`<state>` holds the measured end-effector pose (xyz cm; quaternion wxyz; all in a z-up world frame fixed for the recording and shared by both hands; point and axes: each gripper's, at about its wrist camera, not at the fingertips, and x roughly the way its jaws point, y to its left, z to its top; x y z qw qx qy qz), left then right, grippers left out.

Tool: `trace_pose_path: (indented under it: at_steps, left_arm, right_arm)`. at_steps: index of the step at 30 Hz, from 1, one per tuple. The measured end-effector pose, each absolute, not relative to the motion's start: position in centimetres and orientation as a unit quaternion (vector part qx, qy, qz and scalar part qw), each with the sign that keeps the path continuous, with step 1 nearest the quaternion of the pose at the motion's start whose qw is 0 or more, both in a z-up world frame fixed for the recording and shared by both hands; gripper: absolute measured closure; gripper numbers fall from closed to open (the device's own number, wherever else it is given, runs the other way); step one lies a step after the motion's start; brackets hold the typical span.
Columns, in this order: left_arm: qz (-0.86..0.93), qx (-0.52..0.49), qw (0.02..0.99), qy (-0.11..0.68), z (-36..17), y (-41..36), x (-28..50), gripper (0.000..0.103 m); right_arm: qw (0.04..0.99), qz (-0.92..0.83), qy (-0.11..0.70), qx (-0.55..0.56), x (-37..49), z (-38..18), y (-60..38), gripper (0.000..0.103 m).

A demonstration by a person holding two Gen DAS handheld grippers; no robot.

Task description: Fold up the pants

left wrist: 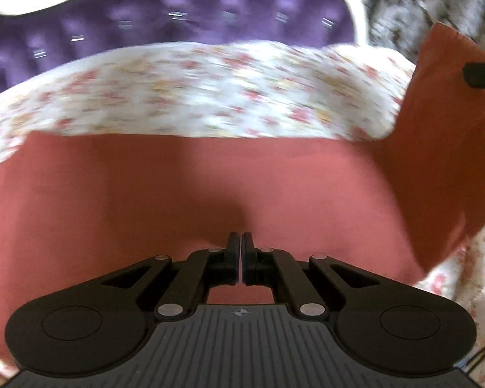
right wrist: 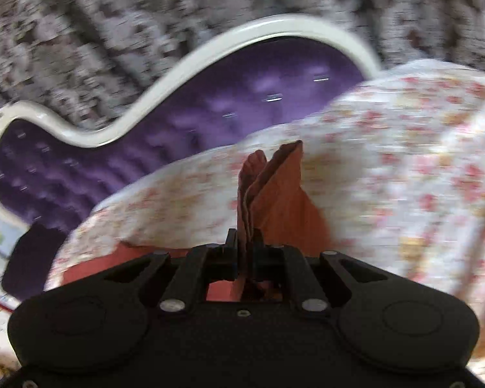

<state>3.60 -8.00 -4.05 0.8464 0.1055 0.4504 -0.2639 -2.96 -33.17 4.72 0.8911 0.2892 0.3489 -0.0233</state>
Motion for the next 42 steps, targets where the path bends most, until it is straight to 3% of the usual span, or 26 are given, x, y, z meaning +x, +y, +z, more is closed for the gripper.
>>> trace_pose_path:
  at_steps: [10, 17, 25, 42]
  left_arm:
    - [-0.127, 0.066, 0.888, 0.437, -2.5, 6.7, 7.1, 0.101]
    - [-0.085, 0.037, 0.887, 0.453, -3.4, 11.7, 7.7, 0.101]
    - [-0.098, 0.030, 0.881, 0.461, -4.1, 11.6, 7.8, 0.101]
    - [-0.153, 0.058, 0.878, 0.449, -3.0, 6.3, 6.7, 0.101]
  right_arm:
    - [0.878, 0.082, 0.394, 0.260, 5.8, 1.0, -19.4, 0.088]
    - [0.857, 0.099, 0.446, 0.239, 9.1, -4.1, -12.8, 0.088]
    - [0.849, 0.111, 0.462, 0.232, 9.0, -5.6, -10.4, 0.072]
    - [0.887, 0.002, 0.442, 0.134, 6.3, -2.1, -12.6, 0.073]
